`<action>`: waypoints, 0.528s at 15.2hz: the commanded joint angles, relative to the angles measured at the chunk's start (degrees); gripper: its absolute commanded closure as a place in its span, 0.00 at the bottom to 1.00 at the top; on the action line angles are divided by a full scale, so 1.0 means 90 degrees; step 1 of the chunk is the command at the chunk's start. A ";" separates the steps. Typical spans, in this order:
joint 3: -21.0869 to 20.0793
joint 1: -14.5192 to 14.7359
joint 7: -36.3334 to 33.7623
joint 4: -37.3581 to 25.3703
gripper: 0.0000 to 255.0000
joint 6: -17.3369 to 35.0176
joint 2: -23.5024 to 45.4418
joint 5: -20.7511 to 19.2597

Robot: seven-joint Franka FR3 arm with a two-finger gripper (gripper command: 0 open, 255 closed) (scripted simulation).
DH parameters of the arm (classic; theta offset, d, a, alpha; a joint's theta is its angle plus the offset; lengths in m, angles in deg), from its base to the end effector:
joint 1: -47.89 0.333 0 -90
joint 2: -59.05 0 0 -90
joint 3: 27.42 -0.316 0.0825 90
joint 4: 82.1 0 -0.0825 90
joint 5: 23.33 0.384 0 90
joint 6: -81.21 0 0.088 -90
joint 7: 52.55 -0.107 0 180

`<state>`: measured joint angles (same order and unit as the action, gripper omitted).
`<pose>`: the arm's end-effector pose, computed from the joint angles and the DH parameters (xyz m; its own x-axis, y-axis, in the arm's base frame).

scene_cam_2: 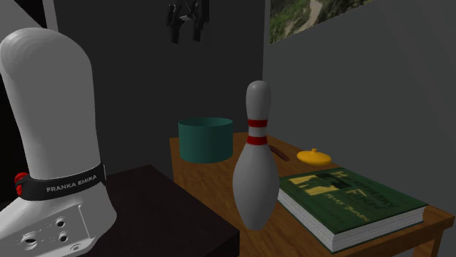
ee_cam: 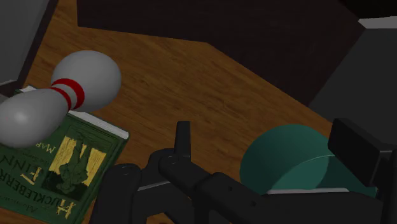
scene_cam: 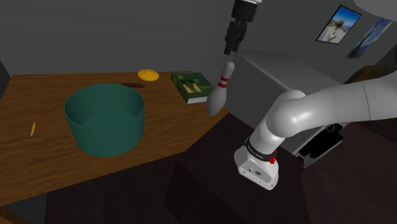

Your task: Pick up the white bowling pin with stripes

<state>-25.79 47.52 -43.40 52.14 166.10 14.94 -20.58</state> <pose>0.3013 -0.0076 0.5845 0.9872 0.1382 -0.0794 0.1317 -0.9879 -0.0814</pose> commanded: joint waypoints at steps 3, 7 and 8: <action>0.0273 -0.0079 0.0314 -0.0011 0.00 0.0103 0.0240 -0.0178; 0.0803 -0.0227 0.0934 -0.0121 0.00 0.0326 0.0814 -0.0500; 0.0932 -0.0260 0.1088 -0.0168 0.00 0.0383 0.0977 -0.0570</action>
<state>-18.51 45.53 -35.00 50.43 169.18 23.00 -25.00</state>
